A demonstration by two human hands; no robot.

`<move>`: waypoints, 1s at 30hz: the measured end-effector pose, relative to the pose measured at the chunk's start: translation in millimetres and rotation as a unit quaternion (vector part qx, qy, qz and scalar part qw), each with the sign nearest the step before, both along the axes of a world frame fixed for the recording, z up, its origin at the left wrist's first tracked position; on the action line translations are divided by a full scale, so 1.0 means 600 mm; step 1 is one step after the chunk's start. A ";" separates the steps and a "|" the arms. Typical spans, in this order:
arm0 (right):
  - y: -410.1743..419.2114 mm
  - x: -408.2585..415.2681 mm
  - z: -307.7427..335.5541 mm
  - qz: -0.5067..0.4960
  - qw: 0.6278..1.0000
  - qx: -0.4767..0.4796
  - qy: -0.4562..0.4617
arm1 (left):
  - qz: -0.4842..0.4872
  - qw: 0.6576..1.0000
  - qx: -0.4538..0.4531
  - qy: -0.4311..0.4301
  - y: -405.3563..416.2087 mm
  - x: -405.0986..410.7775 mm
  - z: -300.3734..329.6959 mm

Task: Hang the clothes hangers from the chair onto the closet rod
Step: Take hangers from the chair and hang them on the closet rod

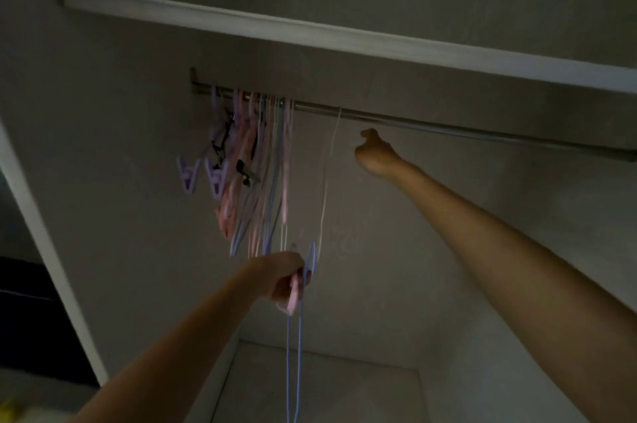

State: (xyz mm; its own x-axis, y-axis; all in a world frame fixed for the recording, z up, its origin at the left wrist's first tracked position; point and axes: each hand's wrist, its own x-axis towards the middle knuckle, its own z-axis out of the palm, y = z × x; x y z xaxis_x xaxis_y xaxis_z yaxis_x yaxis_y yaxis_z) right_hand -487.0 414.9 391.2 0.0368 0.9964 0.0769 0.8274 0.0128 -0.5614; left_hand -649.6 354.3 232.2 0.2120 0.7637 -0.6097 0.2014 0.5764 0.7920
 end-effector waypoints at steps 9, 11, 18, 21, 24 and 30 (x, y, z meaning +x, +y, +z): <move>0.060 -0.134 0.022 0.057 0.996 -0.062 -0.033 | -0.035 0.999 -0.023 -0.022 0.017 -0.045 -0.034; 0.062 -0.155 0.020 0.072 0.995 -0.061 -0.026 | -0.053 0.998 -0.028 -0.009 0.020 -0.055 -0.037; 0.068 -0.179 0.015 0.107 0.993 -0.054 -0.002 | -0.072 0.997 -0.040 -0.003 0.023 -0.064 -0.037; 0.057 -0.163 0.004 0.088 0.995 -0.045 0.008 | -0.070 0.996 -0.051 -0.022 0.020 -0.063 -0.042; 0.024 -0.121 -0.055 0.020 0.999 0.005 0.024 | -0.054 0.996 -0.054 -0.055 -0.001 -0.061 -0.045; -0.108 -0.008 -0.237 0.120 0.896 -0.427 0.034 | -0.009 0.990 -0.054 -0.134 -0.051 -0.040 -0.061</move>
